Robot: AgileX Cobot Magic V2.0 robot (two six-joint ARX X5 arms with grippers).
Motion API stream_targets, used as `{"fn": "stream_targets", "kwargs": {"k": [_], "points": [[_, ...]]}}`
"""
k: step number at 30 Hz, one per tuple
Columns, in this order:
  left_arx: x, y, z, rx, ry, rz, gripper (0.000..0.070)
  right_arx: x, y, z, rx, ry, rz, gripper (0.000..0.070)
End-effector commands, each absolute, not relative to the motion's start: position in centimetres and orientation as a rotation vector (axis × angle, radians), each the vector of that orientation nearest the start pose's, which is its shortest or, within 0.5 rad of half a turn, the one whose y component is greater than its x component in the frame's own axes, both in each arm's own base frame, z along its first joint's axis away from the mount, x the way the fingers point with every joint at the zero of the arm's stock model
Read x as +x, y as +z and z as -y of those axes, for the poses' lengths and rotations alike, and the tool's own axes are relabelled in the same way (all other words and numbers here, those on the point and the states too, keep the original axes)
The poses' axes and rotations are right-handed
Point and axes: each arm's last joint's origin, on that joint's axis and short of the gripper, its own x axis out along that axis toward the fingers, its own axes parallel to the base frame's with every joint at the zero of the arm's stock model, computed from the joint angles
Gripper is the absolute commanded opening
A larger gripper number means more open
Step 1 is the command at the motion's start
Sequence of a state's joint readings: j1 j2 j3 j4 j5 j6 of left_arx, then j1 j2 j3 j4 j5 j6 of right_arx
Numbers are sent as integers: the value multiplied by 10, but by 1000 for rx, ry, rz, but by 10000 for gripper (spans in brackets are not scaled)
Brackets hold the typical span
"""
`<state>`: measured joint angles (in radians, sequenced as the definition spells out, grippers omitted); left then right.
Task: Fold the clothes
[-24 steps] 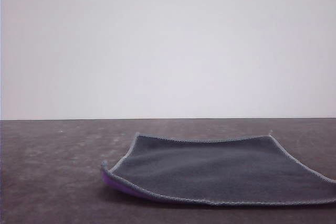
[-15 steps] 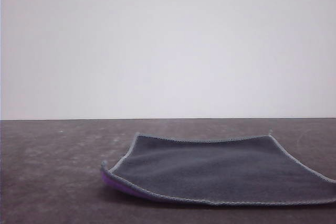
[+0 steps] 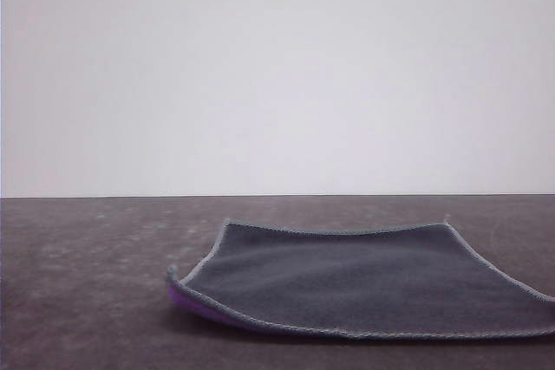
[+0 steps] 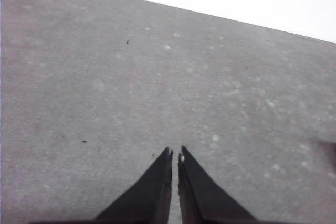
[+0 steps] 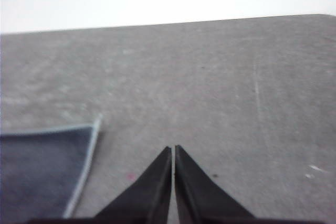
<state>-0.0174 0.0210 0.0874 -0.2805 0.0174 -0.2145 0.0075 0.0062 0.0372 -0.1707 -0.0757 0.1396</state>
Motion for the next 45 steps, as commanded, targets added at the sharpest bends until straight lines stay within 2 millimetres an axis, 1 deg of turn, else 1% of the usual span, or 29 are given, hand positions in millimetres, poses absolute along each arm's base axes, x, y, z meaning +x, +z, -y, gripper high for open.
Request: {"fn": "stream_targets", "kwargs": {"k": [1,5,7,9,12,14,17,19,22,25,29,32,35,38,43,45], "points": [[89,185,2,-251,-13,-152,11,92,177,-3,206,81,-85,5],[93,220,2,-284,-17,-108,11,91,206,-3,230,74,-60,4],[98,238,2,-279,-16,-117,11,94,220,-3,231,72,-76,4],[108,258,2,-269,-13,-144,11,99,237,-3,230,70,-108,4],[130,285,3,-236,-23,-188,11,113,264,-3,219,65,-162,4],[148,299,5,-207,-38,-226,11,125,282,-4,197,67,-203,4],[176,315,7,-168,-71,-278,11,148,306,-4,161,70,-264,4],[195,321,10,-153,-91,-307,11,164,317,-4,139,74,-304,4],[222,324,15,-147,-120,-349,11,190,328,-6,122,110,-363,4],[244,320,22,-144,-158,-398,11,214,327,-7,125,155,-418,4],[267,304,33,-138,-196,-483,11,240,310,-9,138,185,-512,4],[277,288,43,-131,-251,-547,11,251,297,-11,144,197,-570,4],[283,278,52,-123,-324,-592,11,257,290,-11,146,196,-603,4],[286,271,59,-137,-403,-623,11,258,288,-11,149,199,-614,4],[285,270,65,-159,-500,-634,11,257,287,-13,169,285,-625,4],[285,270,66,-167,-528,-632,22,256,287,-14,178,316,-627,8]]}}
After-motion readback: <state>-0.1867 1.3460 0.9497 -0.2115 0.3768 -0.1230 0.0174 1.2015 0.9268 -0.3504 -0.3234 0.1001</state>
